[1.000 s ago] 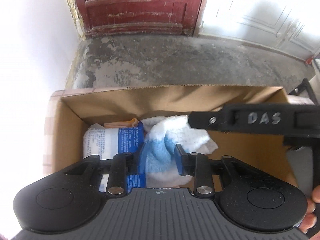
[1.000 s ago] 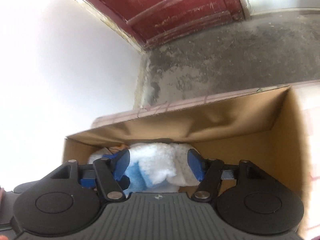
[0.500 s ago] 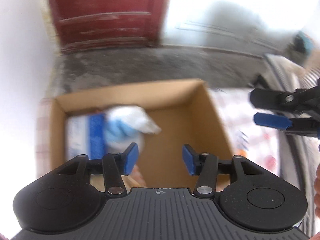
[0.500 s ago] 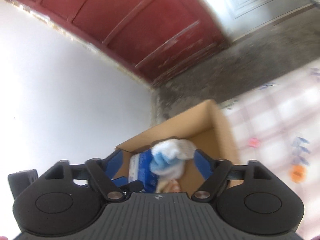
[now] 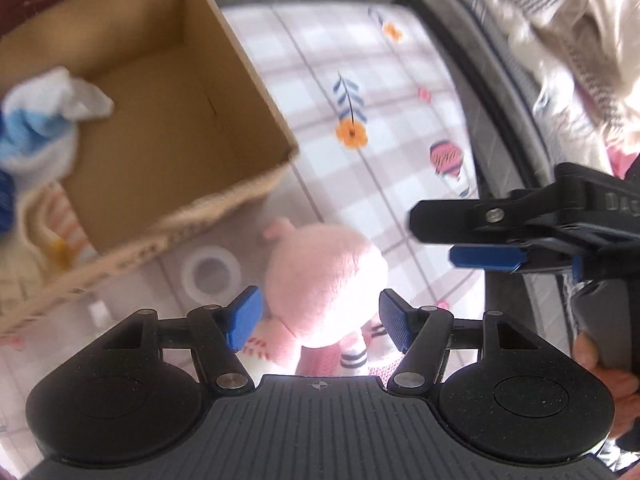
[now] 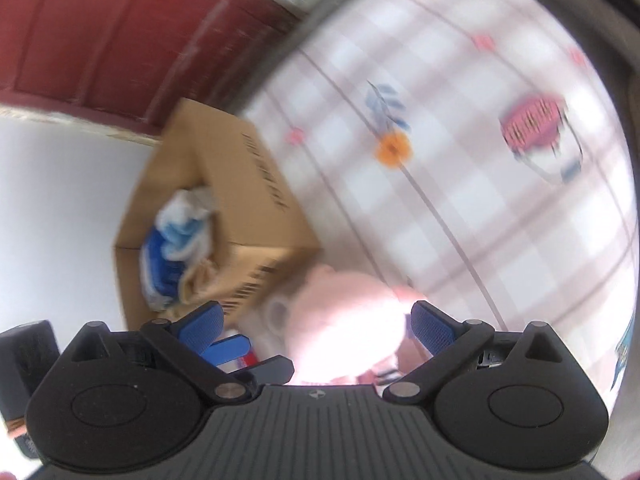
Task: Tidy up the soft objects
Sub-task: 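Move both tools to the pink plush pig and grasp it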
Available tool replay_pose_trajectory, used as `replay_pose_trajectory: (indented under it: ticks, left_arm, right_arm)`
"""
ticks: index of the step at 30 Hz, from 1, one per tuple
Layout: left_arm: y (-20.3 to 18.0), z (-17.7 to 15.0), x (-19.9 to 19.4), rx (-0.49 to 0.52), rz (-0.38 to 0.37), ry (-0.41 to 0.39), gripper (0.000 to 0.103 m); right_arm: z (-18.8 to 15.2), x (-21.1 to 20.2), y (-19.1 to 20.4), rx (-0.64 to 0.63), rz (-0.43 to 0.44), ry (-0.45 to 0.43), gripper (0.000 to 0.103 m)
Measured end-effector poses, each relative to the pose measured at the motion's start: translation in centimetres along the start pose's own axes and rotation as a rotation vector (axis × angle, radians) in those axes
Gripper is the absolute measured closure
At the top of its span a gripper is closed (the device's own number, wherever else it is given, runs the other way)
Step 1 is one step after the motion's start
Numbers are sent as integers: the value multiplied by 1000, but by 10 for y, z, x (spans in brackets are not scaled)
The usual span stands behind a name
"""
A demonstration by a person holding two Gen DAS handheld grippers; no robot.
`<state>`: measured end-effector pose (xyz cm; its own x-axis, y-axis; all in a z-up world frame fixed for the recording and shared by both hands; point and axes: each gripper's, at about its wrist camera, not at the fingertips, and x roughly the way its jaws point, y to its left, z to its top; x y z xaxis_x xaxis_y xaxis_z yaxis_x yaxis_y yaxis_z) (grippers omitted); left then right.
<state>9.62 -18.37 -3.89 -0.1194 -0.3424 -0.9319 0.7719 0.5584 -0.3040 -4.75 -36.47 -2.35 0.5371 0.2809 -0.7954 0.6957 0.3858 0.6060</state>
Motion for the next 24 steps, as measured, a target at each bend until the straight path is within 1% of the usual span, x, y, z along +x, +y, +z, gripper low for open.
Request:
replay_pose_trajectory:
  ticks: [3,5,7,10,12,13,14,16,24]
  left_arm:
    - [-5,0,21,-1,13,34,39]
    - [-8,-2,31,-8,17,49,39]
    - [-6,-3,39,-17,22,59,38]
    - [-7,-5,44,-19,29,69,38]
    - [-8,-5,46,-17,29,65,38]
    - [-8,-5,44,-14,31,62,38]
    - [-8,-5,45,-9,32,62,38]
    - [-8,-4,45,-10,36,61,38]
    - [-13,-11,33,-1,19,45,38]
  right_arm:
    - [2,22,-18,73,22,39,1]
    - [0,34,-27,94,37,49,1]
    - [2,45,-32,106,34,61,2]
    - [2,60,-34,111,38,91,7]
    - [2,66,-31,109,47,110,14]
    - [1,67,-29,102,34,110,15]
    - [0,67,-27,90,23,107,19]
    - [-2,65,-25,82,16,104,21]
    - [-9,50,-19,79,1,87,23]
